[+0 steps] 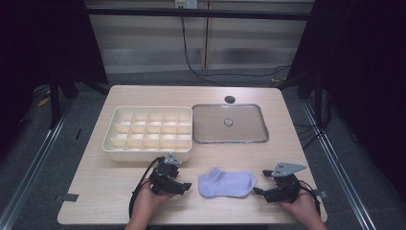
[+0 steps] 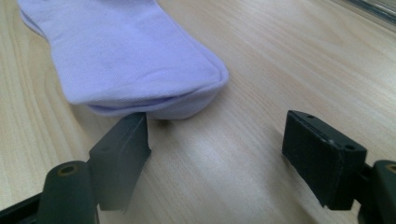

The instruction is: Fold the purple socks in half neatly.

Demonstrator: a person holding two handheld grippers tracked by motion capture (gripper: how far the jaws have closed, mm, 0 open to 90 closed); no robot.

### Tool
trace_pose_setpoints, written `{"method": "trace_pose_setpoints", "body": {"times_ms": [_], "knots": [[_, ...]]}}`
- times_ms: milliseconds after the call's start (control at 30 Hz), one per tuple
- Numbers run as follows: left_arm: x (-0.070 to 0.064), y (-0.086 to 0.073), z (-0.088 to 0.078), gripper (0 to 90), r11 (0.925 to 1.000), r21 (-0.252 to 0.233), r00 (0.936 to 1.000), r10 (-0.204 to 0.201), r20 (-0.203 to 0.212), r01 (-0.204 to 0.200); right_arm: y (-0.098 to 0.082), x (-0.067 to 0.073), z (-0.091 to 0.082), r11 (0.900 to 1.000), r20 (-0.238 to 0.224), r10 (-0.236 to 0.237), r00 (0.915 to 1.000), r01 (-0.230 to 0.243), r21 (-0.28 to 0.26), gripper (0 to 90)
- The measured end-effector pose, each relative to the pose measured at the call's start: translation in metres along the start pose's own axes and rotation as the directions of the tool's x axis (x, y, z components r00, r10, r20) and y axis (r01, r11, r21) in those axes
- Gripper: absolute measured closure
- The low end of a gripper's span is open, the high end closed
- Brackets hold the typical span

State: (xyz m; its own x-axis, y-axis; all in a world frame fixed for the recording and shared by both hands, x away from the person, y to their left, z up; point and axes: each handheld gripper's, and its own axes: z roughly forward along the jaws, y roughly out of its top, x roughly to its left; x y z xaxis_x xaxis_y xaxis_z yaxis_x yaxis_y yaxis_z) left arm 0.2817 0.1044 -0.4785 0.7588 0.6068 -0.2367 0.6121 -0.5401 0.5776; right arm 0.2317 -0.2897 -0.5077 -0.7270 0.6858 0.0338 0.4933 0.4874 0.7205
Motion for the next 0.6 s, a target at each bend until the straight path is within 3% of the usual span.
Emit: {"method": "trace_pose_setpoints", "body": {"times_ms": [33, 100, 233, 600], "knots": [[0.0, 0.002, -0.003, 31.8, 0.9996, 0.006, 0.9994, -0.027, 0.021, 0.027, 0.001, 0.0, -0.001, 1.0, -0.003, -0.005, 1.0, 0.005, 0.009, 26.5], [0.001, 0.003, -0.004, 32.7, 0.9994, 0.023, 0.9991, -0.026, 0.032, 0.026, 0.001, 0.0, -0.001, 1.0, -0.005, -0.007, 1.0, 0.007, 0.009, 28.0], [0.002, 0.003, -0.006, 34.1, 0.9952, 0.058, 0.9941, -0.083, 0.07, 0.079, 0.003, 0.001, -0.003, 1.0, -0.018, -0.019, 0.9997, 0.019, 0.022, 33.9], [-0.005, 0.018, -0.009, 37.8, 0.9924, 0.082, 0.9863, -0.101, 0.13, 0.091, 0.008, 0.005, -0.004, 0.998, -0.062, -0.039, 0.9973, 0.042, 0.048, 47.5]]}}
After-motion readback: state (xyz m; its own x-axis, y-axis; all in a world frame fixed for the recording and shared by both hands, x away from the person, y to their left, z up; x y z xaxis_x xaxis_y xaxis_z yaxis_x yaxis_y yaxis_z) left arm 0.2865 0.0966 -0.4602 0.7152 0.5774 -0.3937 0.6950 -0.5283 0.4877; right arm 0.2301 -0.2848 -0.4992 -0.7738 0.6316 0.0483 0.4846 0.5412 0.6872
